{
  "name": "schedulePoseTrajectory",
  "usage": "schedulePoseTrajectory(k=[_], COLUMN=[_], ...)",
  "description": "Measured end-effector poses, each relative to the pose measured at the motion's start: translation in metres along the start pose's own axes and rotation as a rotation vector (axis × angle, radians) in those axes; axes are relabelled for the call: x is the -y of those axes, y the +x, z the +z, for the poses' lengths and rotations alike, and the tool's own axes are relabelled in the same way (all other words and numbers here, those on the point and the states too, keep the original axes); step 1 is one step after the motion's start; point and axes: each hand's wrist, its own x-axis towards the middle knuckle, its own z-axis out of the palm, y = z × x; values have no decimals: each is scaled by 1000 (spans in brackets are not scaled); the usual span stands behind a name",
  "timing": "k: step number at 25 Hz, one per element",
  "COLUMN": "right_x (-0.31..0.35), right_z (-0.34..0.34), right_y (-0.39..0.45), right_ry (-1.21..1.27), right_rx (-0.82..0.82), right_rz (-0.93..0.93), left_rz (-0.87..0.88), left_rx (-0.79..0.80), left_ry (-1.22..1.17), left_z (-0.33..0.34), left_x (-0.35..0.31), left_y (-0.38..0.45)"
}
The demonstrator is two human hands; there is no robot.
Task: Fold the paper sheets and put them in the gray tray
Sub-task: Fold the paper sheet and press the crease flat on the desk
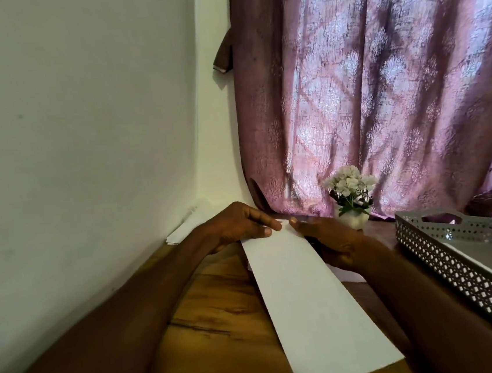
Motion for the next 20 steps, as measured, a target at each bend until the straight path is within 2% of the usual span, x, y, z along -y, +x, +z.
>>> schedulePoseTrajectory(k=[4,7,9,14,17,20], right_x=[-3,10,25,81,93,70], right_z=[-15,-18,-14,5,13,29], right_y=[-24,-46,-62,-94,-112,-131], right_ry=[-148,-273,-404,-844,-988,-1217], right_rx=[162,168,97,-194,-291,-391], right_rz=[161,185,146,-110,-348,-549], left_rz=[-19,-18,6,110,142,167], left_rx=[-161,-269,-331,-484,-536,-422], left_ry=[-78,-167,-222,-353,-166,120], left_z=[-8,-7,-2,-2,-6,-9], left_x=[9,2,-7,-36,-52,-56], left_y=[1,-3,-10,-41,-62,-92])
